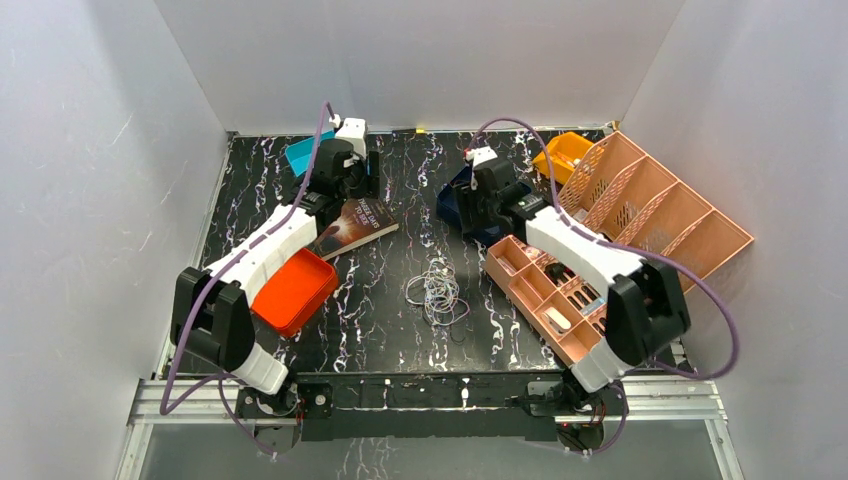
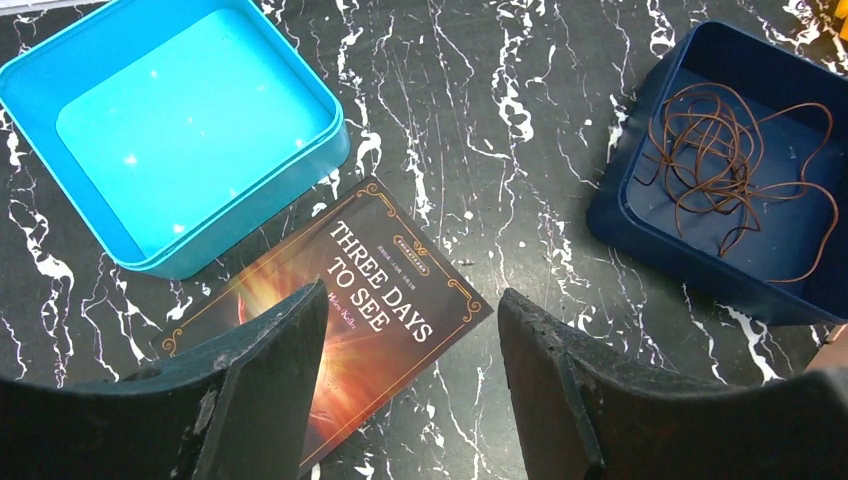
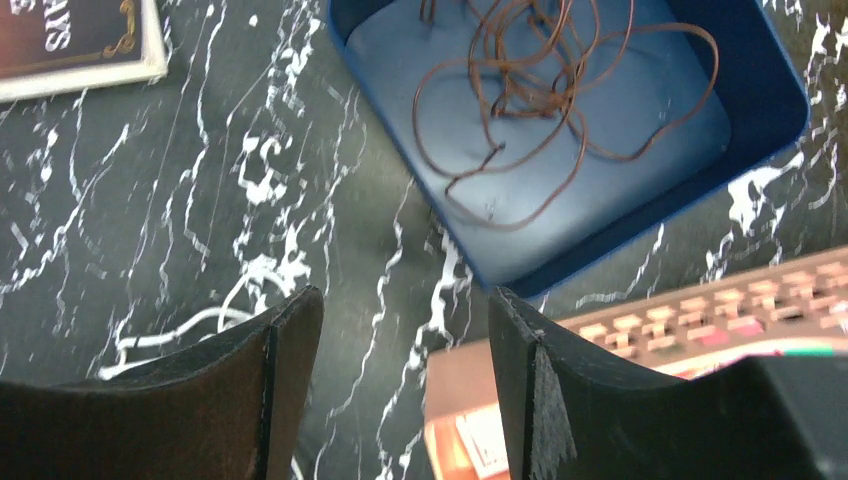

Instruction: Untangle the cables

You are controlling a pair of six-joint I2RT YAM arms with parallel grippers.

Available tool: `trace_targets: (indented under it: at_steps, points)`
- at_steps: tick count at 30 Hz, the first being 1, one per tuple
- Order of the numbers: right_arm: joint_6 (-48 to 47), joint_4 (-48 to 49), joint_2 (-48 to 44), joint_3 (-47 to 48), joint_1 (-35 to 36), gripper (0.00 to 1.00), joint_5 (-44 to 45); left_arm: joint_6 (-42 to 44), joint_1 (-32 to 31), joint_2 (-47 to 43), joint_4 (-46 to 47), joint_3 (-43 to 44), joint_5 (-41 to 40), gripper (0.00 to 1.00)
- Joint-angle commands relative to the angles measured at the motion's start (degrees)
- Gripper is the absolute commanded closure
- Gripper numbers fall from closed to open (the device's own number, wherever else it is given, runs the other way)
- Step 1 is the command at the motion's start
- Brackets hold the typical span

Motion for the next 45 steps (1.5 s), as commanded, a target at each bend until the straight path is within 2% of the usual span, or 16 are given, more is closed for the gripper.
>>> trace_targets:
  at_steps: [1,6,14,30,34,45]
  points:
    - [-3.5,6.9,6.6,7.5,-2.1,0.31,-3.8,0.3,0.0,-2.4,2.0,-0.8,-0.9,0.39]
    - [-9.1,9.9,17.4,13.6,-3.2,0.32,-2.5,0.4,0.7,-2.7,2.4,-1.3,-1.7,0.39]
    - [-17.2,11.3,27.7,22.3,-3.8,0.37,0.5,-0.5,3.2,-4.2,3.0,-2.3,-0.8,0.38]
    - [-19.3,12.1,35.8,28.3,-4.4,0.42,1.5,-0.6,4.2,-4.0,3.4,-2.5,0.6,0.38]
    - [-19.2,12.7,36.3,28.7,-4.5,0.48,1.4,-0.7,4.3,-3.8,3.5,-2.6,1.0,0.38]
    - [-17.6,14.4,34.8,27.3,-4.8,0.75,1.0,-0.8,4.8,-3.5,3.5,-2.5,1.9,0.37]
